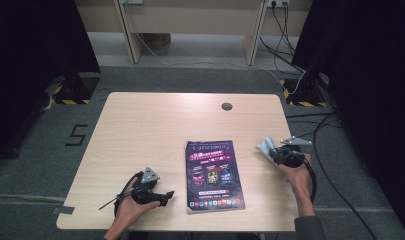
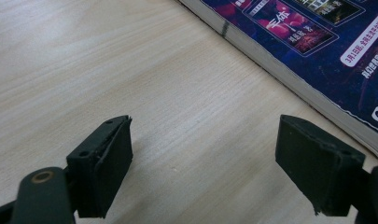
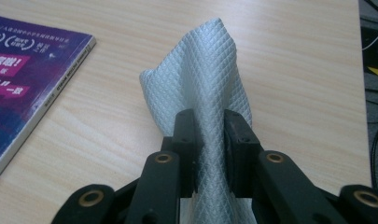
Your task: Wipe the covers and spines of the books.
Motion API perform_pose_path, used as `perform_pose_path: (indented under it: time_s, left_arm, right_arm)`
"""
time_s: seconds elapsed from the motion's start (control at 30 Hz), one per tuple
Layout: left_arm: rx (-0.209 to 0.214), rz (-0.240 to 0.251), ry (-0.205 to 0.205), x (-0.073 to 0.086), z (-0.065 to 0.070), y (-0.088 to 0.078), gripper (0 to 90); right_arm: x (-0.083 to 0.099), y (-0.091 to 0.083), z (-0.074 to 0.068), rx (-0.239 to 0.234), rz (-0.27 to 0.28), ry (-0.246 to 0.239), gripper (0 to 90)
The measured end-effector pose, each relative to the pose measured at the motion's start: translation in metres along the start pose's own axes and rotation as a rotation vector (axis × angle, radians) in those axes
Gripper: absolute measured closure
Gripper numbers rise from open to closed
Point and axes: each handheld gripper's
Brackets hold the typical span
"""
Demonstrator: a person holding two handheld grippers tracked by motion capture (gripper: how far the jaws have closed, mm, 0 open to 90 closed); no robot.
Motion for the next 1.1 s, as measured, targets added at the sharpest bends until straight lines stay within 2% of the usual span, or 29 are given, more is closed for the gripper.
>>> perform_pose_path:
  time_s: [0.1, 0.27, 0.47, 0.57, 0.63, 0.7, 0.77, 0.83, 1.0, 1.1]
  left_arm:
    - [-0.002, -0.003, 0.003, 0.0, 0.0, 0.0, 18.3]
    - [-0.001, -0.002, 0.001, 0.0, 0.0, 0.0, 18.3]
    - [-0.003, -0.005, 0.005, 0.0, 0.0, 0.0, 18.3]
    - [-0.001, -0.003, 0.004, 0.0, 0.001, 0.0, 18.3]
    - [-0.001, -0.001, 0.003, 0.0, 0.0, 0.0, 18.3]
    - [-0.001, 0.001, 0.001, 0.0, 0.001, 0.0, 18.3]
    - [-0.001, -0.003, 0.004, 0.0, 0.0, 0.0, 18.3]
    - [-0.001, -0.003, 0.003, 0.0, 0.001, 0.0, 18.3]
    - [-0.002, -0.003, 0.006, 0.0, 0.001, 0.0, 18.3]
    - [-0.001, -0.003, 0.01, 0.0, 0.001, 0.0, 18.3]
  right_arm:
    - [0.001, 0.003, -0.001, 0.002, -0.008, -0.005, 76.7]
    - [0.008, 0.014, -0.001, 0.004, -0.064, -0.008, 75.8]
    - [0.01, 0.018, -0.002, 0.003, -0.08, -0.016, 71.6]
    - [0.01, 0.017, 0.0, 0.009, -0.084, -0.002, 61.0]
    - [0.01, 0.017, 0.001, -0.009, -0.085, 0.029, 54.6]
    - [0.009, 0.016, 0.001, 0.006, -0.069, 0.052, 48.2]
    - [0.006, 0.014, 0.0, 0.007, -0.04, 0.064, 45.6]
    - [0.003, 0.013, -0.003, 0.01, -0.041, 0.068, 42.0]
    - [-0.004, 0.006, -0.009, 0.006, 0.0, 0.068, 39.6]
    - [-0.008, 0.001, -0.013, -0.02, 0.032, 0.075, 38.8]
Point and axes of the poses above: each handheld gripper's, and its own axes: y roughly forward along the jaws, x roughly out of its underside, z roughly to its right, and after that the axes turned 4 degrees about -z, right-handed
